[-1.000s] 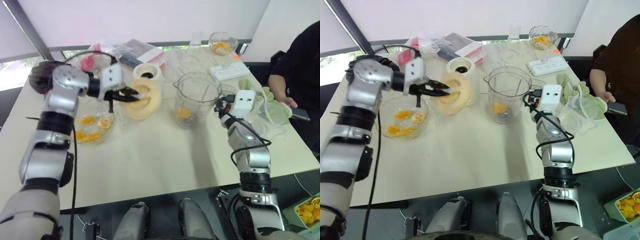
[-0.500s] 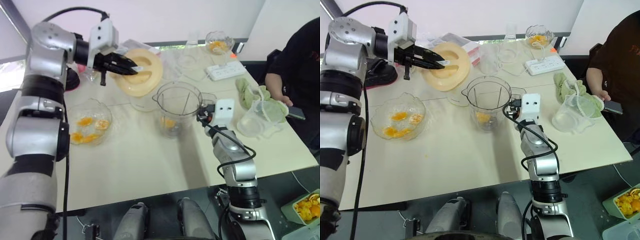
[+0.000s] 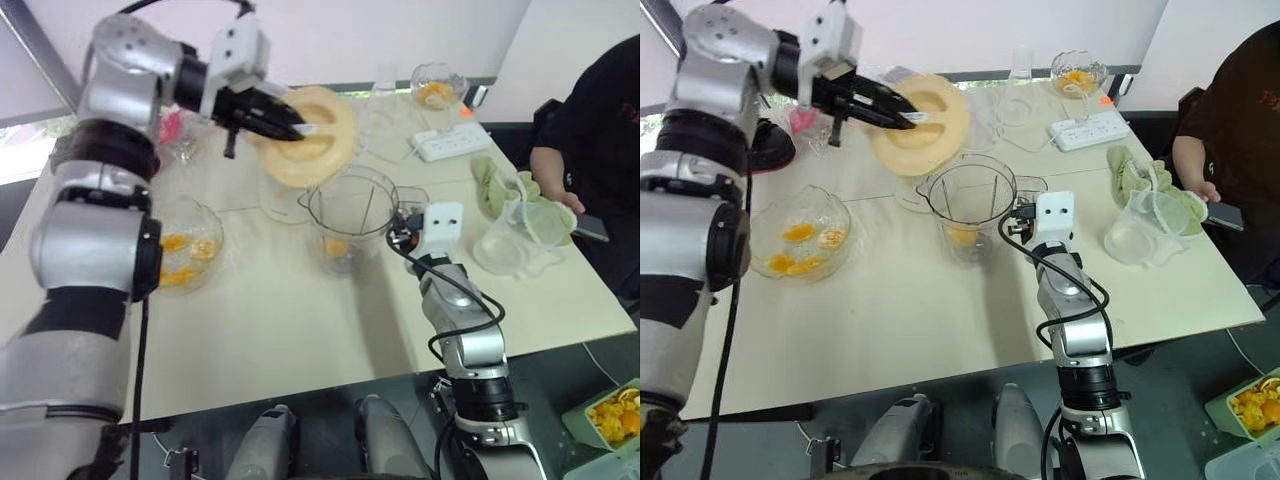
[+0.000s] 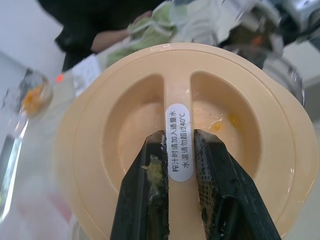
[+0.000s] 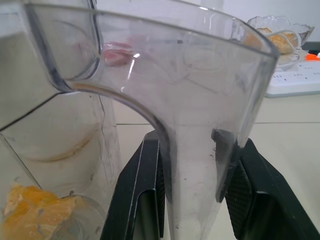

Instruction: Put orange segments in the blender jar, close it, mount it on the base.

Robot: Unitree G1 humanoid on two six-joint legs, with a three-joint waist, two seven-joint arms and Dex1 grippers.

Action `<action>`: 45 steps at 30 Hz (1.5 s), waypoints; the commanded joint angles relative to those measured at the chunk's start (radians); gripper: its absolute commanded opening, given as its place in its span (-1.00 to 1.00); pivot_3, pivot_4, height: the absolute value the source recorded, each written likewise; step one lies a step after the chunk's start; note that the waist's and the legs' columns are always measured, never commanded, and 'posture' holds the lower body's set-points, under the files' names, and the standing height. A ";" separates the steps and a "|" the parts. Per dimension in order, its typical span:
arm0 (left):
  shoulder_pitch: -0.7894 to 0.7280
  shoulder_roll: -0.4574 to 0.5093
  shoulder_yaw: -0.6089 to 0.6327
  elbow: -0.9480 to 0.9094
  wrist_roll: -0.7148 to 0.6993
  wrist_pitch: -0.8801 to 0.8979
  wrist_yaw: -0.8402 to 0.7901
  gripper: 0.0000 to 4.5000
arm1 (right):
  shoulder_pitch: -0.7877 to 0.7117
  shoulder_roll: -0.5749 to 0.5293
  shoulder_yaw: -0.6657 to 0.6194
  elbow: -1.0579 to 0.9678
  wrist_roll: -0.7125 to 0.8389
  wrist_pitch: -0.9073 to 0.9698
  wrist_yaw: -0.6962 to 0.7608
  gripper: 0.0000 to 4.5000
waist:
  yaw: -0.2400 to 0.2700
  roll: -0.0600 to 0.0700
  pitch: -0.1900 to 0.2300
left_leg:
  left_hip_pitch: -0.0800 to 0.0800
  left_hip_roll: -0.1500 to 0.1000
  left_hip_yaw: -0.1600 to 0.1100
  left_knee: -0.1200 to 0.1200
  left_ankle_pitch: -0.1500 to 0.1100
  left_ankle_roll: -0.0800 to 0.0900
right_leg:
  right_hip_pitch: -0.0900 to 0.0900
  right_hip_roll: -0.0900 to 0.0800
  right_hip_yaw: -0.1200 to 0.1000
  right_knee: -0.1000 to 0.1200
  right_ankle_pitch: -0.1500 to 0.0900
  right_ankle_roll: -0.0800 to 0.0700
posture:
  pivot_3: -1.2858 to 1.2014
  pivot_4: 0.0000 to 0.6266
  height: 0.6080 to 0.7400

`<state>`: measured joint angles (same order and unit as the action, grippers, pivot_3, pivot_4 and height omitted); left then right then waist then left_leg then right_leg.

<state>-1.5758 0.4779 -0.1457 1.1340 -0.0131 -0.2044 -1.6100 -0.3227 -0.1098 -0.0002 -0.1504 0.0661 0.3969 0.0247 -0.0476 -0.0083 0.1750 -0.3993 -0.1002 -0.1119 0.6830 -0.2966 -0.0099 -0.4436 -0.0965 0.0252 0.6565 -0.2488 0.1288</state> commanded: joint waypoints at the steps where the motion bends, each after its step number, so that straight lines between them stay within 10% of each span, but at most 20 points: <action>1: -0.055 -0.049 -0.005 0.016 -0.024 0.016 -0.004 -0.91 | -0.010 0.002 0.008 0.008 -0.004 -0.022 0.018 -0.54 | -0.002 0.000 0.000 | 0.000 0.000 0.000 0.000 0.000 0.000 | 0.000 0.000 0.000 0.000 0.000 0.000 | 0.03 -0.52 1.00; 11: 0.000 -0.199 -0.035 0.097 0.064 0.065 0.070 -0.91 | 0.022 -0.002 -0.017 -0.027 -0.014 -0.019 0.004 -0.54 | -0.011 0.000 0.000 | 0.000 0.000 0.000 0.000 0.000 0.000 | 0.000 0.000 0.000 0.001 0.000 0.000 | 0.03 -0.52 1.00; 45: 0.141 -0.232 -0.080 0.186 0.176 -0.058 0.065 -0.91 | 0.050 -0.042 -0.059 -0.112 -0.025 0.038 -0.009 -0.54 | 0.022 0.000 -0.003 | 0.010 -0.002 -0.001 0.001 -0.002 0.003 | 0.010 0.000 0.000 0.002 0.000 0.000 | 0.03 -0.52 1.00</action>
<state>-1.4848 0.2508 -0.1813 1.2836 0.0968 -0.2561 -1.5527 -0.2780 -0.1376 -0.0272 -0.2042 0.0508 0.4356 0.0262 -0.0257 -0.0083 0.1717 -0.3890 -0.1017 -0.1130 0.6835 -0.2982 -0.0069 -0.4331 -0.0970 0.0256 0.6588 -0.2490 0.1290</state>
